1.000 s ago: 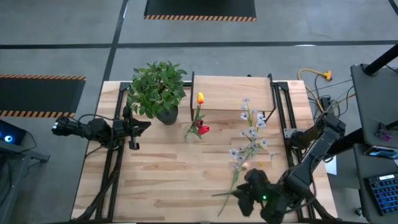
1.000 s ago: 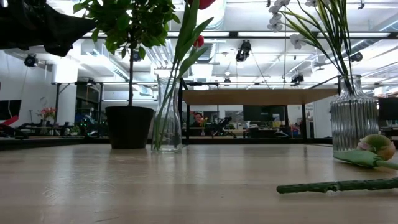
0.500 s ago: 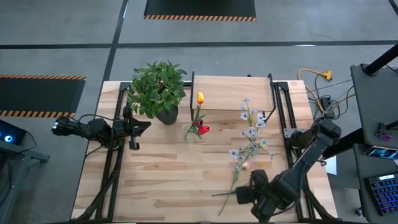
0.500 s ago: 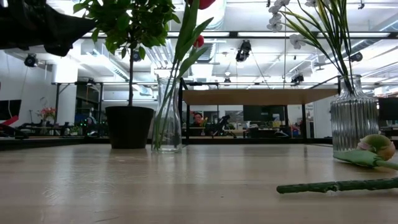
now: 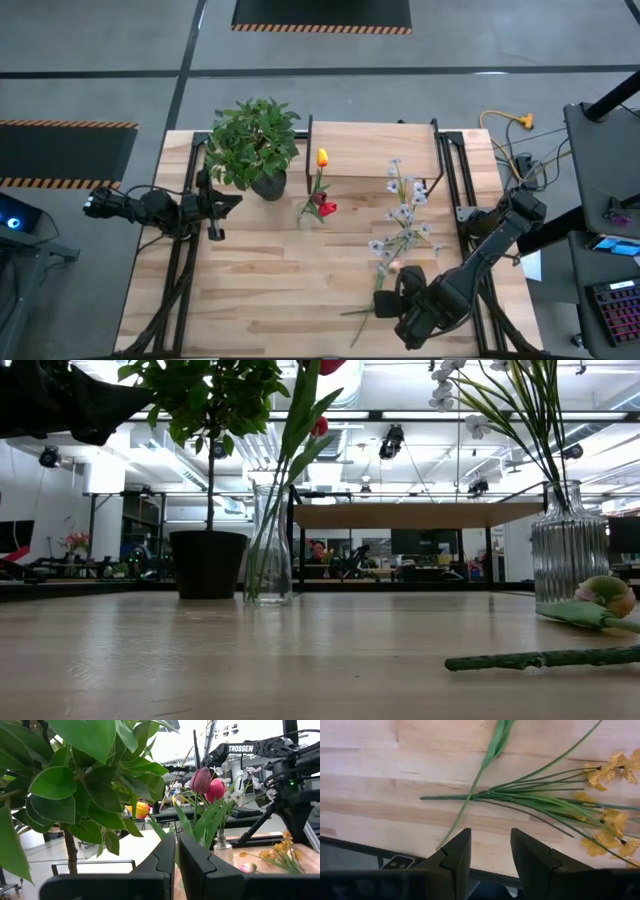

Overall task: Pick and place flowers into a vace then onto a shelf
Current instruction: Put the pink flower into the right transparent vase

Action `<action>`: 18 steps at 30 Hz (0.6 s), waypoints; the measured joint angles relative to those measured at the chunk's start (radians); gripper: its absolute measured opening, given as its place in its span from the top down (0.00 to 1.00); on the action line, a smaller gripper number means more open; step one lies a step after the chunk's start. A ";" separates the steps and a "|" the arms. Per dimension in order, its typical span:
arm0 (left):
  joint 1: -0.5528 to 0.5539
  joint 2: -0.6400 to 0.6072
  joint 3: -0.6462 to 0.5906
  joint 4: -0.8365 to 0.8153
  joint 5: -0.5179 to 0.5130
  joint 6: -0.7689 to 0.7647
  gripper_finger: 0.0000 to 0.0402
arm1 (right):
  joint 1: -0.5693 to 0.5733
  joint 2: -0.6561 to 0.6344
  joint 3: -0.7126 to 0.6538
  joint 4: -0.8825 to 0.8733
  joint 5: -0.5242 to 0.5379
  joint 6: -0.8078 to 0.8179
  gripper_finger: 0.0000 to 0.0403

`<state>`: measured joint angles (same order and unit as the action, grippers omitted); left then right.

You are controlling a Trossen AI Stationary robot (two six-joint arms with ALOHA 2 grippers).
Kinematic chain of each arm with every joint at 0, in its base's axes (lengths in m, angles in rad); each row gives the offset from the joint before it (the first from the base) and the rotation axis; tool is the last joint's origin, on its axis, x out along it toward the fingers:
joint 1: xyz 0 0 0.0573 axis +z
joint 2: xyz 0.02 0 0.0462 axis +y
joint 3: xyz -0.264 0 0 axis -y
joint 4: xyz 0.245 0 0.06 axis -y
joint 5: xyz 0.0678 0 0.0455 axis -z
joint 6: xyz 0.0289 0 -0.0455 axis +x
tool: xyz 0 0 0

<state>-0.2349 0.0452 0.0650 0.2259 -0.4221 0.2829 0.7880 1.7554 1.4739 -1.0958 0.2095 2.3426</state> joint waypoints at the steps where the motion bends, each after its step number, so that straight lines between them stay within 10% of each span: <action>1: 0.000 0.000 0.000 0.000 0.000 0.000 0.99 | -0.004 0.000 -0.001 -0.001 0.000 0.005 0.68; 18: 0.000 0.000 0.001 0.001 0.000 0.016 0.99 | -0.146 0.067 0.001 0.172 -0.078 0.032 0.75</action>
<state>-0.2350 0.0452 0.0656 0.2274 -0.4225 0.2993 0.6416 1.8226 1.4746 -0.9234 0.1313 2.3749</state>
